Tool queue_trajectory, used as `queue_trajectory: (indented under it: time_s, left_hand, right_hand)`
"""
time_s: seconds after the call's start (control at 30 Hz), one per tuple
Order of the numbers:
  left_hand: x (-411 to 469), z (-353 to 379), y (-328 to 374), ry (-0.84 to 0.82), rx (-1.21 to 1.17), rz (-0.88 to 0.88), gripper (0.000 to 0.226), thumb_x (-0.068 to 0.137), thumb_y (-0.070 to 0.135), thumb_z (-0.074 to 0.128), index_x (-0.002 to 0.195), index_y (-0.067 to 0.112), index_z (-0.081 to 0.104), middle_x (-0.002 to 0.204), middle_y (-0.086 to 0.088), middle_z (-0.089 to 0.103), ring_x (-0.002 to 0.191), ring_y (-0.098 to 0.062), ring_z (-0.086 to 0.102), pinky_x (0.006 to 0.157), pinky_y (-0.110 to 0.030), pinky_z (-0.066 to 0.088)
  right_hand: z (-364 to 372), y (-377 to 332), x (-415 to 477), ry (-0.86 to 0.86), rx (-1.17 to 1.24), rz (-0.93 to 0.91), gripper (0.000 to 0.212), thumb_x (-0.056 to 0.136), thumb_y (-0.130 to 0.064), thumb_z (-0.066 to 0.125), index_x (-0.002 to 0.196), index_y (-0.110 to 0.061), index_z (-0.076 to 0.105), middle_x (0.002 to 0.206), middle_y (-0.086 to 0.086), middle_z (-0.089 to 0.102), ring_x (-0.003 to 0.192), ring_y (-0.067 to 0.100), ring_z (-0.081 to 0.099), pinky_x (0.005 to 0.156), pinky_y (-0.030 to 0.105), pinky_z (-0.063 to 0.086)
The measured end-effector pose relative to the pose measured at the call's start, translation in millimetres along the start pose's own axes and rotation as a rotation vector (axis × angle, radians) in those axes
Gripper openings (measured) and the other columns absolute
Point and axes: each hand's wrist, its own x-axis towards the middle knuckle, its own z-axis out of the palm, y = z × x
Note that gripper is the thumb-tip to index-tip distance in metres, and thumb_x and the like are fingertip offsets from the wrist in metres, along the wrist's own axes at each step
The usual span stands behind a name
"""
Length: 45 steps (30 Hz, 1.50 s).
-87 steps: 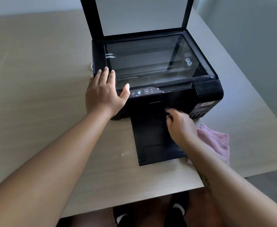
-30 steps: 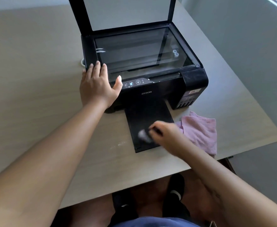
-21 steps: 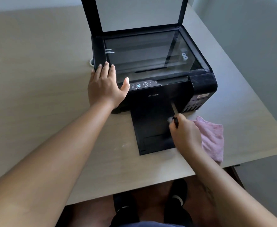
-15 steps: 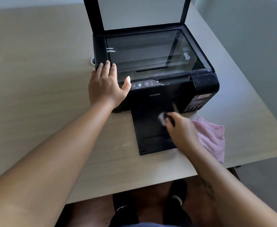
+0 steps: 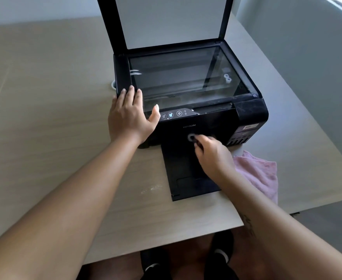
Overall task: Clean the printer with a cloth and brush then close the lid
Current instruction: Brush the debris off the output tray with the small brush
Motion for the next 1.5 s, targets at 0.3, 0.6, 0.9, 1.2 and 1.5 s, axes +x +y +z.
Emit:
queue_trajectory:
  time_s: [0.3,0.6,0.9,1.2,1.5]
  left_hand:
    - [0,1,0,0.008,0.004,0.003,0.075,0.087,0.057,0.031,0.141,0.008,0.047,0.151,-0.013,0.041,0.140,-0.031,0.035,0.117,-0.045,0.023]
    - [1,1,0,0.001,0.013,0.012,0.075,0.087,0.057,0.030,0.141,0.008,0.046,0.151,-0.013,0.041,0.140,-0.031,0.035,0.117,-0.045,0.023]
    - [1,1,0,-0.018,0.026,0.020,0.075,0.087,0.056,0.030,0.141,0.007,0.046,0.150,-0.015,0.041,0.139,-0.032,0.035,0.117,-0.046,0.023]
    - [3,0,-1,-0.022,0.026,0.024,0.074,0.088,0.056,0.031,0.141,0.007,0.047,0.150,-0.015,0.041,0.139,-0.033,0.036,0.117,-0.047,0.023]
    - [1,-2,-1,-0.068,0.030,0.019,0.077,0.088,0.059,0.026,0.145,0.008,0.041,0.154,-0.014,0.035,0.143,-0.031,0.030,0.119,-0.045,0.019]
  right_hand:
    - [21,-10,15,-0.060,-0.036,-0.087,0.034,0.093,-0.025,0.051,0.125,-0.033,0.058,0.109,0.003,0.065,0.094,0.031,0.064,0.072,0.039,0.055]
    - [-4,29,18,-0.016,-0.126,0.032,0.030,0.095,-0.027,0.049,0.124,-0.026,0.057,0.107,0.013,0.067,0.092,0.037,0.064,0.072,0.038,0.051]
    - [28,-27,-12,-0.193,-0.079,-0.247,0.040,0.095,-0.026,0.047,0.135,-0.032,0.049,0.111,0.005,0.066,0.086,0.034,0.064,0.065,0.036,0.048]
    - [-13,20,-18,-0.124,-0.275,-0.020,0.029,0.095,-0.022,0.047,0.123,-0.021,0.055,0.100,0.011,0.067,0.091,0.035,0.064,0.069,0.038,0.048]
    - [-26,33,-45,0.122,0.274,0.270,0.018,0.092,-0.017,0.057,0.109,-0.016,0.065,0.084,0.002,0.067,0.079,0.021,0.061,0.066,0.030,0.041]
